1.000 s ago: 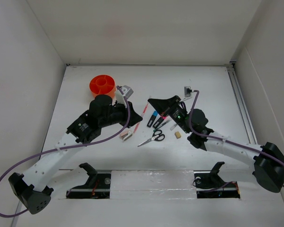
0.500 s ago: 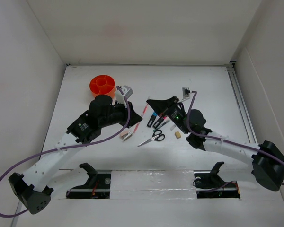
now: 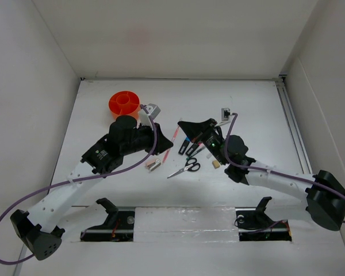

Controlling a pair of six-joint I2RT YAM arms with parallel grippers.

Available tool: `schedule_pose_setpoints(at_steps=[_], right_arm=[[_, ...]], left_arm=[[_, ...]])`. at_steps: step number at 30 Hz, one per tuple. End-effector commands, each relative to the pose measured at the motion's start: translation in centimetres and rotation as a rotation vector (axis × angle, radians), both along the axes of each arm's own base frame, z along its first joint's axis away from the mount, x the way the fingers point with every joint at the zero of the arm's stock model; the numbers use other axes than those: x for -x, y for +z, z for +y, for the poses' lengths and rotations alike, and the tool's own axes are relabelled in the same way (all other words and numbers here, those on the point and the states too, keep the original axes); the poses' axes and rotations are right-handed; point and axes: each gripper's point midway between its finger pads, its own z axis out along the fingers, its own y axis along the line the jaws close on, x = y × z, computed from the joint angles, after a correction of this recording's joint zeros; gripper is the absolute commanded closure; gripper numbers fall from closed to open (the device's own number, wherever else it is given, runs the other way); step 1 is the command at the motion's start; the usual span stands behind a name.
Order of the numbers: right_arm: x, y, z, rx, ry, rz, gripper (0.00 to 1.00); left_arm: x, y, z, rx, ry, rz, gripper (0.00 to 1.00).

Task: Sort the stationery into containers
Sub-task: Close the pen cap on the pen.

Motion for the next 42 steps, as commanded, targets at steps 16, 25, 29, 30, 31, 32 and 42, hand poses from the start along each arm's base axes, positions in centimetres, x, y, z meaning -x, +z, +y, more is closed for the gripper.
schedule_pose_setpoints(at_steps=[16,25,29,30,31,32,42], right_arm=[[0.5,0.8,1.8,0.011,0.032,-0.014,1.0],[1.0,1.0,2.5,-0.005,0.068,0.0,1.0],[1.4,1.1,2.6,-0.004,0.078,0.001,1.0],[1.4,1.1,2.6,-0.004,0.078,0.001,1.0],[1.4,0.8,2.7,0.004,0.078,0.008,1.0],[1.5,1.2,2.5,-0.003,0.078,0.002,1.0],[2.7,0.0,5.0,0.062,0.196,-0.036,1.0]], left_arm=[[-2.0,2.4,0.0,0.067,0.096,-0.074,1.0],[-1.6,3.0,0.1,0.082,0.086,-0.085,1.0],[-1.8,3.0,0.2,0.08,0.096,-0.087,1.0],[-1.9,3.0,0.4,0.077,0.106,-0.09,1.0],[-2.0,2.9,0.7,0.074,0.122,-0.095,1.0],[-2.1,2.8,0.8,0.072,0.131,-0.097,1.0],[-2.9,3.1,1.6,0.073,0.206,-0.102,1.0]])
